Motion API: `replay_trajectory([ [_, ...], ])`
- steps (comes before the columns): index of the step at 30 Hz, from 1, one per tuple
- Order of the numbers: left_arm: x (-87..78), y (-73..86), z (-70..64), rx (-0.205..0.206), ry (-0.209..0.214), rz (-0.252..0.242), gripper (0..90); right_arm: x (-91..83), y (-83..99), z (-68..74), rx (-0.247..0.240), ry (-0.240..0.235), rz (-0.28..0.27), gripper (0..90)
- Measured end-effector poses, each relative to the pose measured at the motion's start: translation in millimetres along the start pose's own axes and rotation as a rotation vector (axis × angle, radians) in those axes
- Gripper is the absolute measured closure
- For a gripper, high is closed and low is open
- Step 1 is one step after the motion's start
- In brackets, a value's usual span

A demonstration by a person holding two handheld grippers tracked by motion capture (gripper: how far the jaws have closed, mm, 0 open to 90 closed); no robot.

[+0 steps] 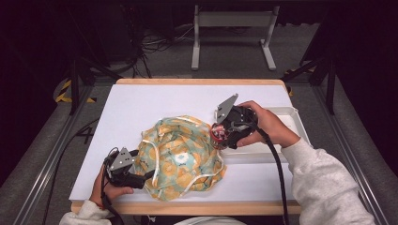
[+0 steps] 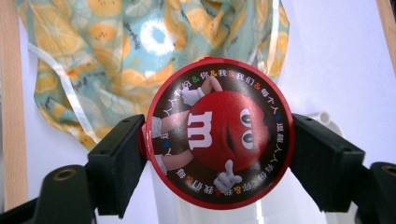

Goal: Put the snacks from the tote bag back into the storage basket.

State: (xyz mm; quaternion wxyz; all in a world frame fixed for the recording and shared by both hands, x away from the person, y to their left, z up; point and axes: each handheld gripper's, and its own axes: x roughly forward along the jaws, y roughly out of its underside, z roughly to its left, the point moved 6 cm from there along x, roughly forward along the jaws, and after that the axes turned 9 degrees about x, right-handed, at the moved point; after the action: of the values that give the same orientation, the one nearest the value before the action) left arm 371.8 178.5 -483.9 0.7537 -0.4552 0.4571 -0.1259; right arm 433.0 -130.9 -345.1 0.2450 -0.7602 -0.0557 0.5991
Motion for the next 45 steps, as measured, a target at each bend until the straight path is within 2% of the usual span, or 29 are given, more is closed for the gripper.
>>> replay_trajectory([
  [8,0.5,-0.3,-0.4,-0.002,0.001,0.0,5.5,-7.0,15.6,-9.1,0.027,0.0,0.035,23.8],
  [18,0.2,-0.1,0.2,0.001,-0.003,0.002,5.5,-6.4,32.5,-18.5,0.032,0.011,0.091,23.8],
  [21,0.4,-0.2,-0.1,-0.001,-0.001,0.002,5.5,-4.5,39.6,-22.9,0.052,0.012,0.113,23.8],
  [25,0.6,-0.5,-0.3,-0.001,-0.002,0.0,5.5,-0.2,47.9,-30.7,0.049,0.025,0.145,23.8],
  [26,0.5,-0.5,-0.4,0.0,-0.002,0.0,5.5,3.3,53.2,-36.4,0.042,0.03,0.159,23.8],
  [28,0.5,-0.2,0.0,-0.001,-0.002,0.001,5.5,4.5,56.1,-37.6,0.06,0.029,0.17,23.8],
  [29,0.7,-0.1,0.1,-0.001,0.0,0.003,5.5,6.9,60.4,-40.5,0.051,0.027,0.188,23.8],
  [45,1.5,0.2,0.1,0.006,0.0,0.011,5.4,23.7,89.0,-55.8,0.063,0.014,0.261,23.8],
])
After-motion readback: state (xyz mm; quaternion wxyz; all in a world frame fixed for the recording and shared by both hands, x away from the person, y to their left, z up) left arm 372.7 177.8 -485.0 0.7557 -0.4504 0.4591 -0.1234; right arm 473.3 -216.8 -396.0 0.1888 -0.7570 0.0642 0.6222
